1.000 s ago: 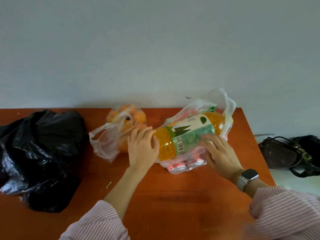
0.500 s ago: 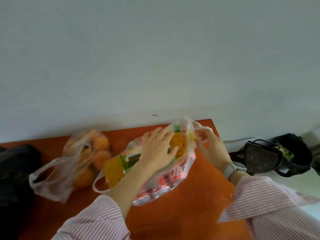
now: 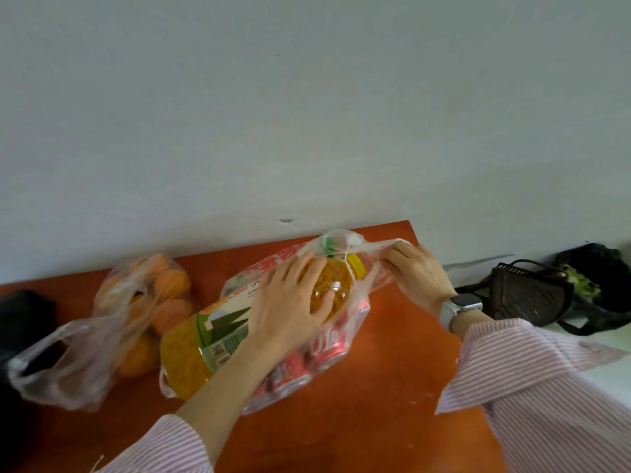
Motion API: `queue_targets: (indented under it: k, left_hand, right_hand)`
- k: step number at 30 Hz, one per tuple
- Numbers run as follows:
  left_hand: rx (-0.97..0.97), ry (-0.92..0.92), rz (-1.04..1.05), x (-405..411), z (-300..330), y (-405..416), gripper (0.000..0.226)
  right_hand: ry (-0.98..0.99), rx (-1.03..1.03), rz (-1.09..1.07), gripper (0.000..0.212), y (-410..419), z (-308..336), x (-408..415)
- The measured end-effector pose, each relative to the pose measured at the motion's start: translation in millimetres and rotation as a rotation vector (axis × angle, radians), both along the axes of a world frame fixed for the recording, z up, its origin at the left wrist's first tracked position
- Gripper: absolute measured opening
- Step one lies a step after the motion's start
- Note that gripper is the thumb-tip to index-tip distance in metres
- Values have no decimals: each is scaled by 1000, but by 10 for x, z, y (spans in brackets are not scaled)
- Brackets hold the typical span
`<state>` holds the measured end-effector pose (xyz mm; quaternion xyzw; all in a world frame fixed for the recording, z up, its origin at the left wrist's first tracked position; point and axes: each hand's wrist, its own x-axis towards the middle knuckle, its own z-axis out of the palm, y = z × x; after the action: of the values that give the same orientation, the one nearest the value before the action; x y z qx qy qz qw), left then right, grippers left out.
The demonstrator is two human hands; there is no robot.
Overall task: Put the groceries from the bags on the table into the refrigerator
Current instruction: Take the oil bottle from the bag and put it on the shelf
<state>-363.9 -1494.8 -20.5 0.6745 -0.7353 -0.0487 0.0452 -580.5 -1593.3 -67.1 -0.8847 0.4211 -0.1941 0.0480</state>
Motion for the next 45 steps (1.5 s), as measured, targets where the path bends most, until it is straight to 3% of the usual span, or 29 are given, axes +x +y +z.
queue_targets:
  k: [5,7,9,12,15,17,21,23,25,29,31,34,38,40,42,45]
  left_hand:
    - [-29,-26,11,-45,-42,8,58]
    - [-17,-25,7,-47,-44,18,60]
    - [9,-28,9,-30,-55,8,63]
    - [-2,-17,22,-15,-60,-7,61]
    - [-18,-4,27,-14,-72,0,58]
    - [-22,3,27,-12,-72,19,59]
    - [4,-21,17,6,-86,35,61]
    - [-11,-28,24,5,-80,41,61]
    - [-23,-35,30,-6,-72,40,59]
    - [-39,-42,28,-14,-71,39,55]
    - [-47,-44,29,-10,-70,29,54]
    - [-56,-48,30,-15,-70,26,55]
    - [-80,-60,21,-18,-77,30,54]
    - [-85,-62,15,-20,-83,29,54]
    - [-80,-64,16,-22,-83,32,55]
    - [-57,-61,23,-37,-86,42,57]
  right_hand:
    - [50,376,-122,28,34,-365,86]
    - [58,422,-125,28,134,-404,119]
    - [-76,338,-129,30,238,-313,123]
    - [-241,46,-48,36,315,-49,140]
    - [-137,-248,89,38,174,87,198]
    - [3,-289,90,46,23,52,233]
    - [220,-57,-20,73,-134,-122,301]
    - [277,161,-34,74,-148,-223,330]
    - [303,301,-32,67,-100,-323,319]
    - [289,422,42,34,128,-553,143]
    - [257,473,56,30,180,-628,38]
    - [111,509,-42,25,231,-615,-21]
    - [-671,556,-411,18,327,-408,4]
    - [-829,550,-486,27,323,-345,-12]
    - [-681,574,-430,41,336,-321,-13]
    - [-122,589,-289,35,416,-518,1]
